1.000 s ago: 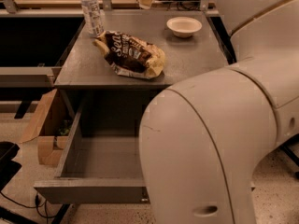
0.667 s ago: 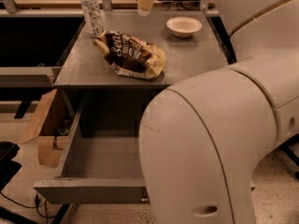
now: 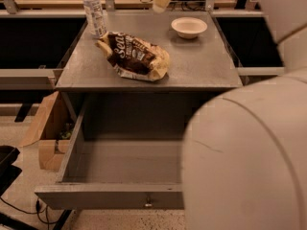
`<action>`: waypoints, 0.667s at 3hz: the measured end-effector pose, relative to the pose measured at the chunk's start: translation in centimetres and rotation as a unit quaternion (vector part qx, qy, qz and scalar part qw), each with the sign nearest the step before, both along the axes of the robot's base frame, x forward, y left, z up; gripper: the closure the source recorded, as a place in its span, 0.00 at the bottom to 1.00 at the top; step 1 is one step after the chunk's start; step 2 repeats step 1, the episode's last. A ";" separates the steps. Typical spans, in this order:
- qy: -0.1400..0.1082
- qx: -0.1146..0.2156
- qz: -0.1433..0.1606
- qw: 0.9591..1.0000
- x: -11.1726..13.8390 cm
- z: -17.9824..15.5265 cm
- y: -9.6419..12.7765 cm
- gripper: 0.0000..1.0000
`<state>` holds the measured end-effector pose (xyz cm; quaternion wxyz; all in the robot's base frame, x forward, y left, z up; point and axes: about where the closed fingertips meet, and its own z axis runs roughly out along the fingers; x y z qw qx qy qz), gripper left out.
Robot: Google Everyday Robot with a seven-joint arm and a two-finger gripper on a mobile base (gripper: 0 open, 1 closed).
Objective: Pick brown chip bag from top drawer and place on counter
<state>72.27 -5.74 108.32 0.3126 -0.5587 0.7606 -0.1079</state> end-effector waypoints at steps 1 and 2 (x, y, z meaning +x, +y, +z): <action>-0.029 0.113 -0.088 0.989 -3.2 2.5 -6.6 0.00; -0.029 0.113 -0.088 0.989 -3.2 2.5 -6.6 0.00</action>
Offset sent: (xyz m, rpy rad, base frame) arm 0.0000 0.0000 0.0000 0.0000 0.0000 0.0000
